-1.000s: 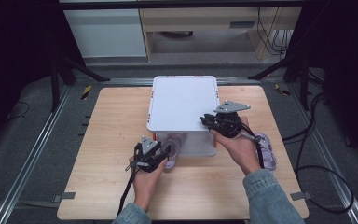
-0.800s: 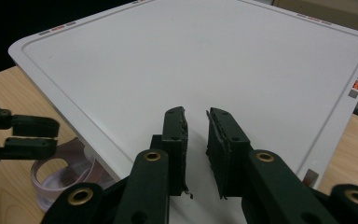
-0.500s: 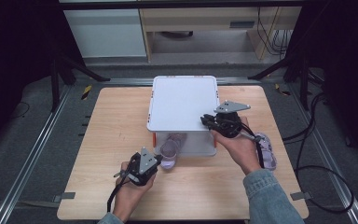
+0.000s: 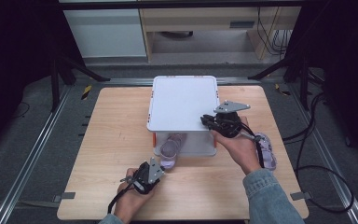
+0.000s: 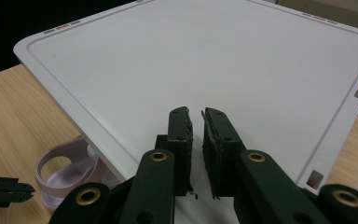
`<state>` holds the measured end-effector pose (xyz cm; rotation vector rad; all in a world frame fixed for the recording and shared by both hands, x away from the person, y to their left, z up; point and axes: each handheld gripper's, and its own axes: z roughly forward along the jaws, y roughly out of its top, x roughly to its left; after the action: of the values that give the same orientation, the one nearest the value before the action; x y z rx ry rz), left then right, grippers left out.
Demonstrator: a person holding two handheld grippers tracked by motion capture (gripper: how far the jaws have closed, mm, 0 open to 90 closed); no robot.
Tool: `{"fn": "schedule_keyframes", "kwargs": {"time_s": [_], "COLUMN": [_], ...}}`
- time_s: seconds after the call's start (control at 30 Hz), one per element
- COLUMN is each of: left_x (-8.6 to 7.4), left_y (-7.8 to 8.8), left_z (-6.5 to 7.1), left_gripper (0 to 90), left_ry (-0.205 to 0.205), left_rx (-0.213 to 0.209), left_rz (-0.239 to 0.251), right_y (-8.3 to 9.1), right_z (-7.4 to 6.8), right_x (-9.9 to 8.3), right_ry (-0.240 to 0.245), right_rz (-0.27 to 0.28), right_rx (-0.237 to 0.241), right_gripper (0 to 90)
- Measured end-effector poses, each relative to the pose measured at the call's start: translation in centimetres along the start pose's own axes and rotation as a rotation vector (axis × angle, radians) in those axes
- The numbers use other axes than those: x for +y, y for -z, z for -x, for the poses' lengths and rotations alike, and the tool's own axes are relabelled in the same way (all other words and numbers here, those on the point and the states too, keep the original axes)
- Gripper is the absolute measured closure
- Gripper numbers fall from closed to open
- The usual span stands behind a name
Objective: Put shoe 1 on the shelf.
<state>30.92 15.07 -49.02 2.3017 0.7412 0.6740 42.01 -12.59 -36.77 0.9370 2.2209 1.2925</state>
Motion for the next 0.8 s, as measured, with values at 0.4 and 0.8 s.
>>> {"fn": "schedule_keyframes", "kwargs": {"time_s": [0.4,0.8], "left_x": [1.1,2.9], "left_y": [-1.4,-4.1], "left_z": [-0.4,-1.1], "left_gripper": [87.8,87.8], "left_ry": [-0.014,-0.003], "left_rx": [0.037,0.056], "left_rz": [0.004,0.011], "right_y": [0.0,-0.1], "right_z": [0.1,0.2], "right_x": [0.0,0.0], "right_ry": [0.0,-0.005], "right_rz": [0.002,0.004], "right_rx": [0.005,0.01], "right_gripper": [81.3,81.4]}}
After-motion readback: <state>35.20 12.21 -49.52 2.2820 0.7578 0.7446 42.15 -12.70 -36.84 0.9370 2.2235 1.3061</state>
